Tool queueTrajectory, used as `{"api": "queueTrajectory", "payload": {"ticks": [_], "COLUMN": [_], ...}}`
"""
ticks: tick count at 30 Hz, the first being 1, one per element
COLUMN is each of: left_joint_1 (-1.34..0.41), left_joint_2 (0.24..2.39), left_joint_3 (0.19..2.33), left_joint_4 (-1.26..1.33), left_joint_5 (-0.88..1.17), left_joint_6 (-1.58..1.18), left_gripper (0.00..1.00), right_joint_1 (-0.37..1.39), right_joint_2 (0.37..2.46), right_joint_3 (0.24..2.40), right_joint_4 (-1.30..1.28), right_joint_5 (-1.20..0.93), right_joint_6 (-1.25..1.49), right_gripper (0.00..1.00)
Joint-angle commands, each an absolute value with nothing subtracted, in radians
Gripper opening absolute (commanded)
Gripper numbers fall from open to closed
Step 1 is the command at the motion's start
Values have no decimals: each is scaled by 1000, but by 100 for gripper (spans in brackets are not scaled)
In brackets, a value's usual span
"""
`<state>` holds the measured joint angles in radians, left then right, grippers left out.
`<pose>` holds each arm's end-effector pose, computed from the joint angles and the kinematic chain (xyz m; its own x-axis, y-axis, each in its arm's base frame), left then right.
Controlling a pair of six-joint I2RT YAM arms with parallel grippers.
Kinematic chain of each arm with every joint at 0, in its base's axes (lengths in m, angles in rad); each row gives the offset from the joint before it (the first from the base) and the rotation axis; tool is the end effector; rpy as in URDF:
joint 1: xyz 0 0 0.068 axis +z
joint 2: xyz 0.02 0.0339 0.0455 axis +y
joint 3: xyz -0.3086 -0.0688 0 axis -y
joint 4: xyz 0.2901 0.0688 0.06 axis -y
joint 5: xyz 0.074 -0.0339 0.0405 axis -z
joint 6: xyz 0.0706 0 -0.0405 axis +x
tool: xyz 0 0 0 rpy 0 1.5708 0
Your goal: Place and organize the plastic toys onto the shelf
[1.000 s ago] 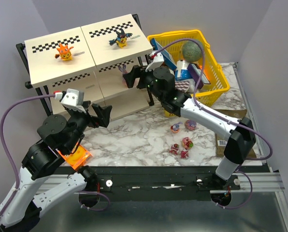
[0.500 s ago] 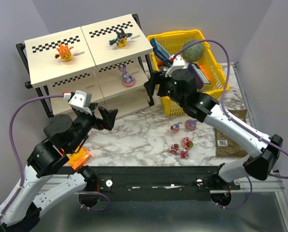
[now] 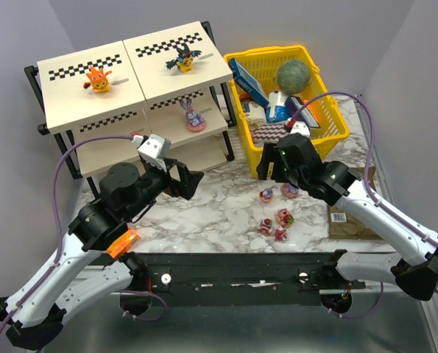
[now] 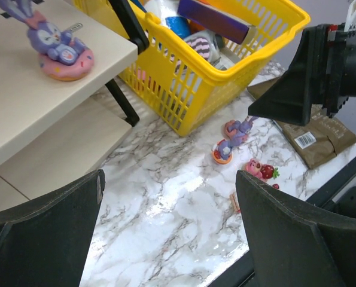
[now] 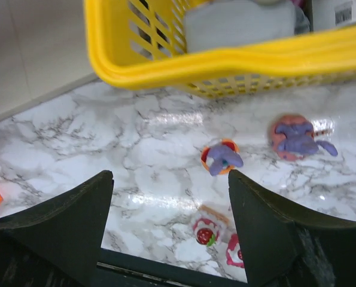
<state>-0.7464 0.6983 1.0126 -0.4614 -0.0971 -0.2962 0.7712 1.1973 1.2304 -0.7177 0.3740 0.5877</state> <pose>0.1395 -0.1197 0.4375 -0.2796 -0.1371 -0.9503 0.5476 0.7902 -0.2751 0.2357 0.1931 0.3820 -0.6246 0.1127 -0.7728 -0.1196 0.9641 0.2372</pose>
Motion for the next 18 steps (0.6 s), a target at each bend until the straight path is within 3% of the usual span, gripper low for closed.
{"api": "queueTrajectory", "payload": {"ticks": [1, 10, 18], "left_joint_1": [-747, -746, -747], "left_joint_2": [719, 707, 701], "left_joint_3": [1019, 988, 991], "left_joint_4": [-411, -403, -414], "left_joint_5": [-14, -2, -12], "left_joint_6": [-302, -314, -302], "left_gripper": [99, 99, 99], "right_joint_1": [773, 775, 775], "right_joint_2": [1163, 1115, 1239], "right_joint_3": [1115, 783, 723], "right_joint_4": [-790, -424, -227], "right_joint_5": [367, 324, 380], "right_joint_6": [716, 626, 552], "right_gripper": [85, 86, 91]}}
